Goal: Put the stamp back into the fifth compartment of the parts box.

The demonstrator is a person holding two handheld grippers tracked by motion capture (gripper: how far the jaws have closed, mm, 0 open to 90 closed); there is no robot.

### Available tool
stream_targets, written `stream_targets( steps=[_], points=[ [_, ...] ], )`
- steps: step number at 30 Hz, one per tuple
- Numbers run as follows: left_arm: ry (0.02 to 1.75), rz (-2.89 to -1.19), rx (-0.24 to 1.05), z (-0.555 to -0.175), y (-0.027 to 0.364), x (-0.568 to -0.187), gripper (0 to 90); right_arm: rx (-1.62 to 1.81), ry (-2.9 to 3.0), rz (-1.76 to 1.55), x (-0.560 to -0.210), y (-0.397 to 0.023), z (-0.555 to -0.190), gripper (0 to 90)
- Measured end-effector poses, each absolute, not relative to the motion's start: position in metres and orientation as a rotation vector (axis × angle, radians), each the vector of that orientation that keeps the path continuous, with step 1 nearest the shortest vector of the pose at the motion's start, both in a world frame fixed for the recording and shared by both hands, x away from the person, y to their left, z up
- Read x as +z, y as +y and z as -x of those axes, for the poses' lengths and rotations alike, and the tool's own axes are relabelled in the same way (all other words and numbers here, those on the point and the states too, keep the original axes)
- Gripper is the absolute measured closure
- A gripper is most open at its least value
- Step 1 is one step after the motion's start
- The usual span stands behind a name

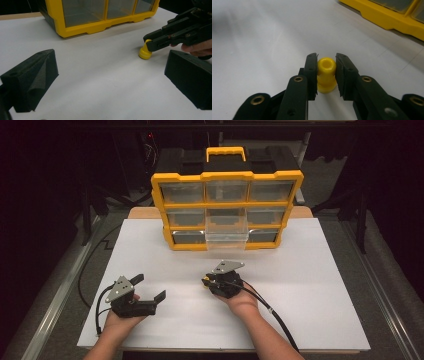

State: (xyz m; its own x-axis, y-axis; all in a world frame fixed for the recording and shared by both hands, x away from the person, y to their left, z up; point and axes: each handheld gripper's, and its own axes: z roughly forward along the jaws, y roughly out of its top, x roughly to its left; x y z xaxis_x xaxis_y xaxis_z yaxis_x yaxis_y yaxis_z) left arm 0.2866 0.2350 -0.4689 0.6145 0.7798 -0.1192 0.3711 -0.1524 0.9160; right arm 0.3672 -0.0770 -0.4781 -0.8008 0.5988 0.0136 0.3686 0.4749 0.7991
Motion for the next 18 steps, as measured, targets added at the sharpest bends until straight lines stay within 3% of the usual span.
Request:
stream_targets(
  steps=[18],
  points=[
    [0.943,-1.766,0.475,-0.287,0.233,-0.472,0.1,1.214,2.473,-0.752,-0.459,-0.107,-0.345,73.3]
  ],
)
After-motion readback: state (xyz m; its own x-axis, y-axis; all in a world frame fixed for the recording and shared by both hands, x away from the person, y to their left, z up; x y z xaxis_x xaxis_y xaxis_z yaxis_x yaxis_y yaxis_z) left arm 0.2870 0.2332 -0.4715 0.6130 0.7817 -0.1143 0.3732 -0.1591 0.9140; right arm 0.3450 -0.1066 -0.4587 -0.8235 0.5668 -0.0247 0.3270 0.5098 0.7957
